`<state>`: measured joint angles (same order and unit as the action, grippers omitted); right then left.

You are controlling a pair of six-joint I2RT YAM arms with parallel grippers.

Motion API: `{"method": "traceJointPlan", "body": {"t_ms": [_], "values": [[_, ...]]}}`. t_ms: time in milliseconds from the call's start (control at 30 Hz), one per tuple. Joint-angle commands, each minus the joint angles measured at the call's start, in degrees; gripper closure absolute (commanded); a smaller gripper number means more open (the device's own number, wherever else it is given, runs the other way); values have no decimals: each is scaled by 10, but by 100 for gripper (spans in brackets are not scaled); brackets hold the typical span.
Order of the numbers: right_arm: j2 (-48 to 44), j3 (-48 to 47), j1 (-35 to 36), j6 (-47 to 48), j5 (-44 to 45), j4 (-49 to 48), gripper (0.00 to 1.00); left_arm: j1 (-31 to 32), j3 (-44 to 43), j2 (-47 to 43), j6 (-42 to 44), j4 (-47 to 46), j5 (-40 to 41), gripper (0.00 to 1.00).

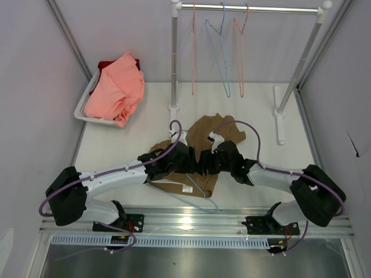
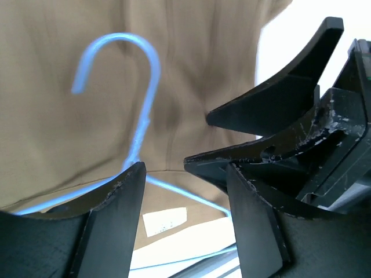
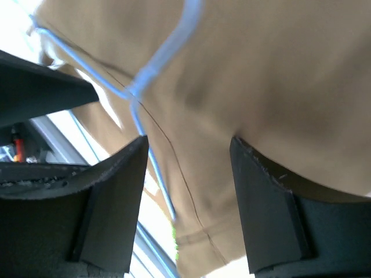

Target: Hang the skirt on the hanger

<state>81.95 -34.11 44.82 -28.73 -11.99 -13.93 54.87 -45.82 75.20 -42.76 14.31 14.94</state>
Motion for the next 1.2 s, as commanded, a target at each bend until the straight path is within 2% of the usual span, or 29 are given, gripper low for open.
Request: {"method": "traceJointPlan", "body": {"t_ms": [0,300,500,800,1167], "values": [[-93,11,19,5,-12,44,35,-32,-8,42,24,16,85,38],[-220,27,20,15,43,176,38,-35,-36,77,48,40,91,38],[-260,43,21,16,70,232,39,-35,-33,86,83,13,40,42],[-275,68,20,10,86,239,40,-28,-39,108,111,10,9,45],[-276,81,21,9,91,242,42,-8,-63,139,123,8,-12,57]]}}
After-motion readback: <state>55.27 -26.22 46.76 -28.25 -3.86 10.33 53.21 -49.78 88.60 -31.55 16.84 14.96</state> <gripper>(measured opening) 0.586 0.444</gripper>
